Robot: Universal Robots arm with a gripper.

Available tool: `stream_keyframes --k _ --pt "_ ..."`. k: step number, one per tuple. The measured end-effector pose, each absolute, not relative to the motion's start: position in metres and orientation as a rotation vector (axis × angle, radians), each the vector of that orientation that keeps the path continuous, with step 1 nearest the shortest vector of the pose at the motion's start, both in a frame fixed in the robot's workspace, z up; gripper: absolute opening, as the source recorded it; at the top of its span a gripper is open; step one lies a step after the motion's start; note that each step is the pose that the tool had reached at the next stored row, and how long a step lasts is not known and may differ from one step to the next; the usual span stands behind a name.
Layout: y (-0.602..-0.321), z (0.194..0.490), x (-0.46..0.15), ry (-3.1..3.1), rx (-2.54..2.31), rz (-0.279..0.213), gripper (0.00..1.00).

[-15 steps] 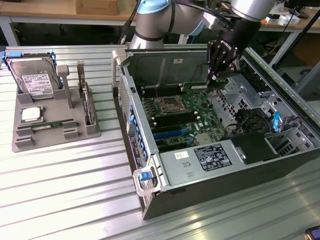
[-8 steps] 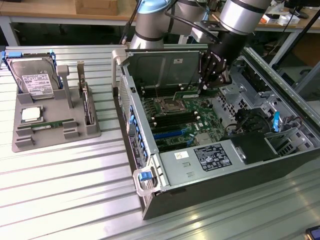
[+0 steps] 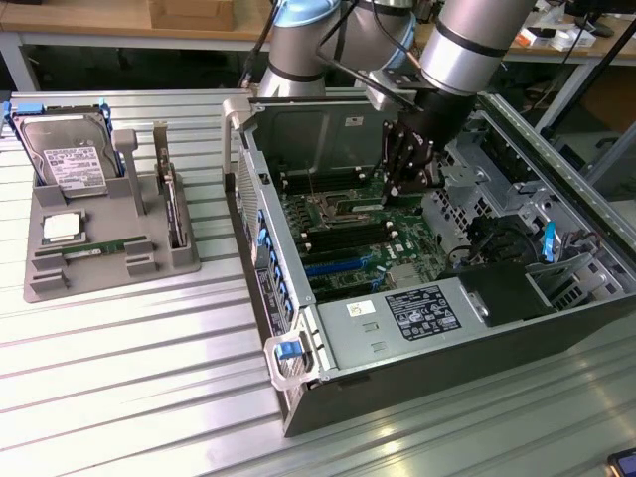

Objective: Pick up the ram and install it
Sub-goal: 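Insert the ram into the slot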

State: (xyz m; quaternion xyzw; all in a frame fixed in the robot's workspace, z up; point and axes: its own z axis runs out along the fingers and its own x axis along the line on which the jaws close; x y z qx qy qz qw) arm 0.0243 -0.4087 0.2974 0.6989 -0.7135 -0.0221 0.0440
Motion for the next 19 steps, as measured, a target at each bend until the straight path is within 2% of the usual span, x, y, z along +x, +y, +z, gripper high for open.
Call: stream_keyframes --k 10,19 --pt "-0.408 0.262 0.013 -2.173 2.144 -0.067 0.13" --pt "-0.407 0.246 0.008 -2.181 2.136 -0.067 0.13"
